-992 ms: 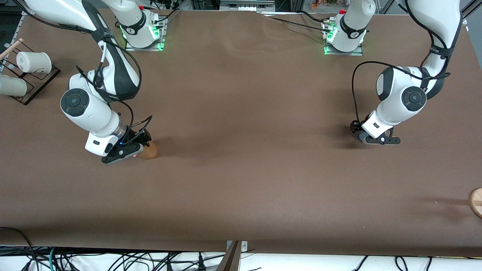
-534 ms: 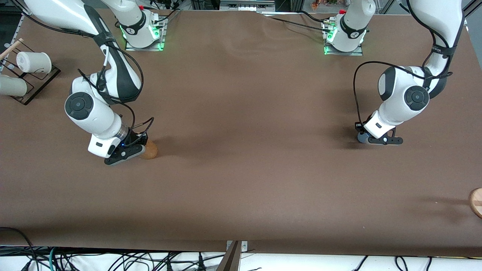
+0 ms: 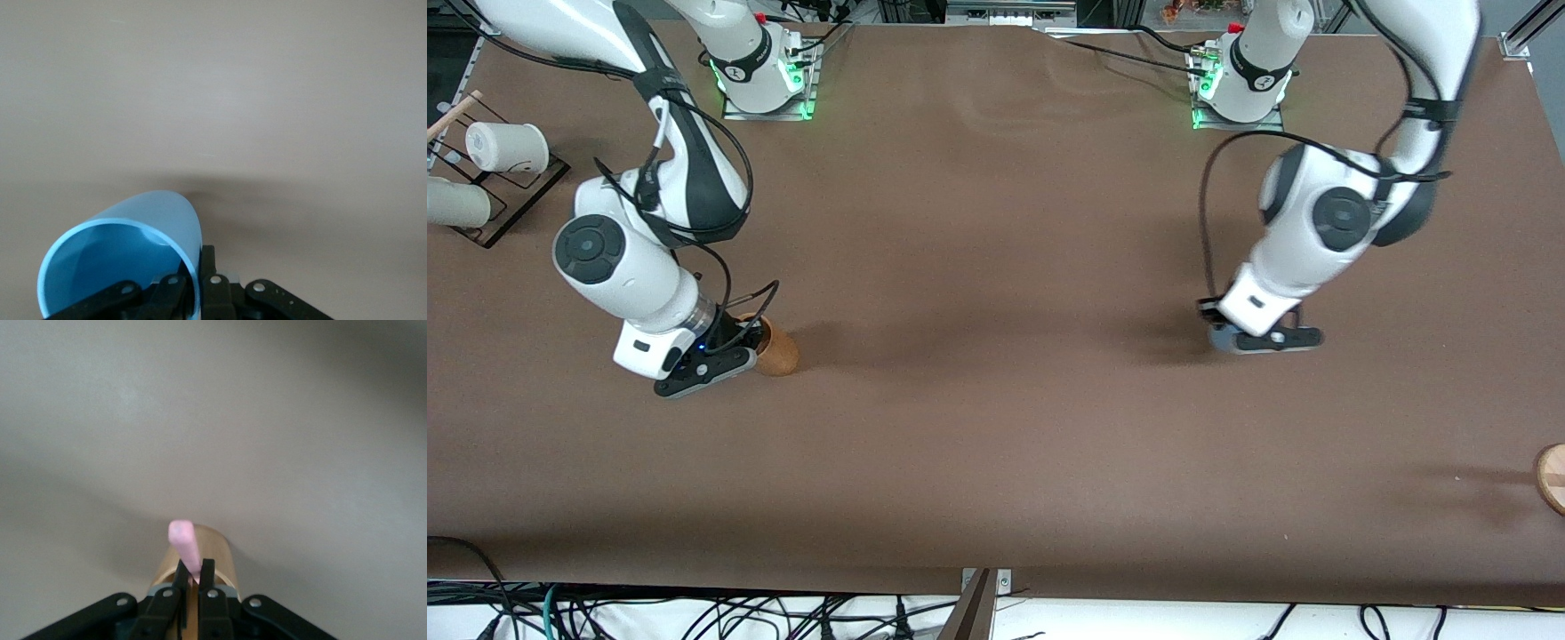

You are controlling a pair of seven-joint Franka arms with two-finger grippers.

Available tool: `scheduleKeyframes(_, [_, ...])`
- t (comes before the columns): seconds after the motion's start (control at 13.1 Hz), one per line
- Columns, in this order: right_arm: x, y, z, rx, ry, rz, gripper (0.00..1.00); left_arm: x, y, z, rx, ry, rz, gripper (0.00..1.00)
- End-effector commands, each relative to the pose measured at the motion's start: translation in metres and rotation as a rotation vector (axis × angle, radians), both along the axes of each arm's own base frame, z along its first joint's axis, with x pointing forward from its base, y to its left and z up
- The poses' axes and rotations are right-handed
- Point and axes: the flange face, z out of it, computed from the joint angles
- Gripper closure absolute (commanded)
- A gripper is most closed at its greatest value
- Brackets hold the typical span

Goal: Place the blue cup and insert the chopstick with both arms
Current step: 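Carry the blue cup mid-table with the left gripper while the right gripper lifts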

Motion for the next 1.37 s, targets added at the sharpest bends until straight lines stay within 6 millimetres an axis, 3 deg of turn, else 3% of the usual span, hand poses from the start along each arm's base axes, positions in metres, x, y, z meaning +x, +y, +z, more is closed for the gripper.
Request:
scheduleKeyframes(0.0, [0.000,0.012,0.079,-0.019,0.032,0.014,1.00,0.014,-0.120,0.005,0.002,0.050,0.131,1.00])
scheduleKeyframes(0.15, [-0.008,0.013,0.130,-0.029,0.049,0.042,1.00,0.010,-0.196,-0.001,0.019,0.081,0.240,1.00])
scheduleKeyframes(0.31, [-0.021,0.015,0.167,0.013,0.068,0.059,1.00,0.003,-0.243,-0.027,0.024,0.090,0.352,1.00])
scheduleKeyframes(0.53, [-0.027,0.022,0.184,0.045,0.061,0.078,1.00,-0.010,-0.277,-0.068,0.060,0.087,0.428,1.00])
scheduleKeyframes(0.76, [-0.028,0.035,0.178,0.055,0.064,0.084,1.00,-0.014,-0.288,-0.093,0.047,0.052,0.479,1.00])
scheduleKeyframes(0.84, [-0.029,0.042,0.178,0.058,0.065,0.092,1.00,-0.013,-0.288,-0.093,0.045,0.050,0.482,1.00])
scheduleKeyframes(0.92, [-0.029,0.047,0.174,0.066,0.070,0.093,1.00,-0.012,-0.288,-0.089,0.040,0.049,0.480,0.91])
scheduleKeyframes(0.99, [-0.029,0.052,0.171,0.069,0.075,0.065,1.00,-0.006,-0.281,-0.083,0.032,0.046,0.486,0.43])
scheduleKeyframes(1.07, [-0.031,0.060,0.170,0.070,0.078,0.050,1.00,-0.002,-0.278,-0.076,0.029,0.042,0.488,0.23])
scheduleKeyframes(1.22, [-0.034,0.075,0.171,0.075,0.067,0.025,1.00,0.006,-0.269,-0.057,0.010,0.035,0.460,0.00])
scheduleKeyframes(1.3, [-0.037,0.086,0.170,0.077,0.066,0.005,1.00,0.009,-0.265,-0.045,0.006,0.040,0.426,0.00])
